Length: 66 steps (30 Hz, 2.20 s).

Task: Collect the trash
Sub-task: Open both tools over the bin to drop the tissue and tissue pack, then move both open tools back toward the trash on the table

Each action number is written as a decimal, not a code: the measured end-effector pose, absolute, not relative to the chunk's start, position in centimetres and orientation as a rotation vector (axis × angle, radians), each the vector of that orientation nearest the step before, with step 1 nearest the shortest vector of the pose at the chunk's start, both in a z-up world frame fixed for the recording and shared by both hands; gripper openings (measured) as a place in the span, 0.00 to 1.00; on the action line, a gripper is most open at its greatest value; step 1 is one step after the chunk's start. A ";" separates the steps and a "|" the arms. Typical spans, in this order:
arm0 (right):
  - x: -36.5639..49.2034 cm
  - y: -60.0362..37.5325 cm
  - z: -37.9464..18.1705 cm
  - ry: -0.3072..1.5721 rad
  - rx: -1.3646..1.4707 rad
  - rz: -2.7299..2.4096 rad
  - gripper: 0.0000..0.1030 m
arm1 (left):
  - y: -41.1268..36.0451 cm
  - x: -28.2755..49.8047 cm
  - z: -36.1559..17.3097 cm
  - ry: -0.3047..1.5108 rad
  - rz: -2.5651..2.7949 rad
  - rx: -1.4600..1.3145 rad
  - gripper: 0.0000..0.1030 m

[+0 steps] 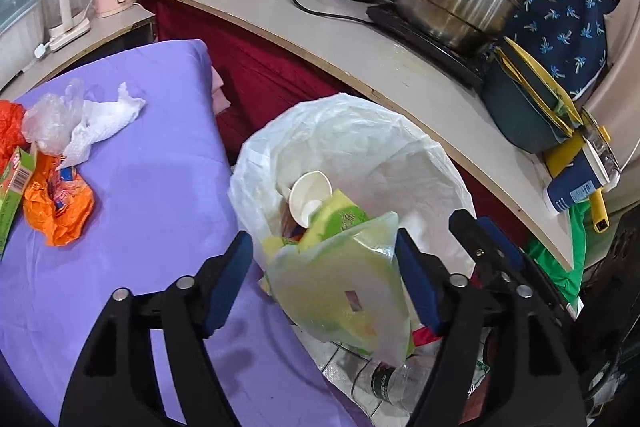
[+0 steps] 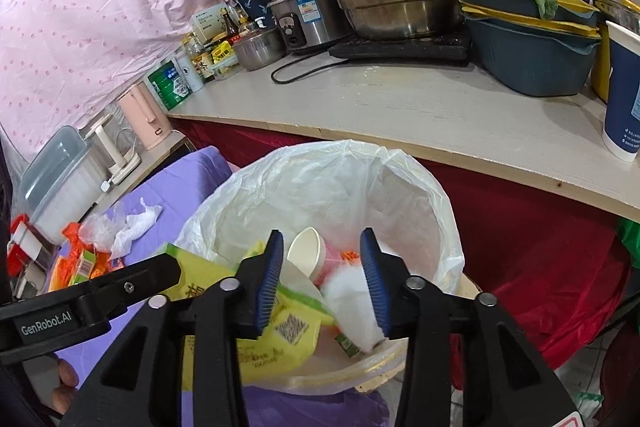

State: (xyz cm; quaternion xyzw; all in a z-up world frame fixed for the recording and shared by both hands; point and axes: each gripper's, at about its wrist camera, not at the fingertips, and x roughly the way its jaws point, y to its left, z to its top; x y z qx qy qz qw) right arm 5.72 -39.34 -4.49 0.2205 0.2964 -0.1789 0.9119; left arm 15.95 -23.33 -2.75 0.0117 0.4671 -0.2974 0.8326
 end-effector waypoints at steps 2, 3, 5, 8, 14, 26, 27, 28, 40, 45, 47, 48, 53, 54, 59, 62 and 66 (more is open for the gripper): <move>5.8 -39.1 -4.1 0.606 0.448 -0.365 0.39 | -22.9 16.2 -2.4 0.985 -0.620 0.013 0.68; 5.7 -39.0 -4.0 0.604 0.448 -0.365 0.39 | -22.6 16.2 -2.3 0.981 -0.617 0.008 0.68; 5.6 -38.9 -3.7 0.597 0.448 -0.363 0.40 | -21.9 16.2 -1.9 0.967 -0.602 0.005 0.68; 5.4 -38.6 -3.1 0.588 0.445 -0.361 0.41 | -21.0 16.3 -1.4 0.951 -0.575 0.001 0.68; 5.2 -37.7 -1.9 0.572 0.434 -0.355 0.42 | -18.8 16.6 -0.7 0.937 -0.545 -0.017 0.68; 5.9 -33.8 -0.2 0.565 0.398 -0.294 0.43 | -14.2 16.2 0.0 0.889 -0.450 0.000 0.68; 6.0 -33.5 -0.2 0.566 0.396 -0.289 0.43 | -13.7 16.2 0.0 0.887 -0.442 0.000 0.68; 6.2 -33.0 -0.1 0.567 0.393 -0.281 0.43 | -13.1 16.2 0.0 0.884 -0.431 -0.002 0.68; 8.2 -27.0 0.3 0.594 0.349 -0.186 0.43 | -5.9 16.7 -0.5 0.880 -0.305 -0.039 0.68; 9.5 -24.1 0.0 0.614 0.328 -0.138 0.43 | -2.1 17.1 -0.9 0.888 -0.246 -0.074 0.73; 10.3 -22.8 -0.2 0.624 0.323 -0.118 0.43 | -0.4 17.2 -1.1 0.884 -0.215 -0.079 0.74; 10.7 -22.2 -0.3 0.629 0.320 -0.108 0.43 | 0.2 17.3 -1.1 0.882 -0.201 -0.080 0.74; 12.4 -19.9 -1.0 0.654 0.328 -0.057 0.43 | 3.9 18.2 -1.7 0.889 -0.140 -0.104 0.74; 13.0 -19.2 -1.1 0.658 0.322 -0.049 0.43 | 4.6 18.4 -1.9 0.890 -0.130 -0.108 0.74; 15.5 -16.6 -1.5 0.673 0.294 -0.020 0.43 | 7.6 19.5 -2.3 0.884 -0.067 -0.118 0.75; 17.2 -15.0 -1.8 0.682 0.281 0.003 0.43 | 9.1 20.4 -2.6 0.884 -0.044 -0.130 0.76; 19.6 -13.5 -2.2 0.689 0.276 0.022 0.43 | 10.9 21.5 -3.1 0.884 -0.016 -0.137 0.80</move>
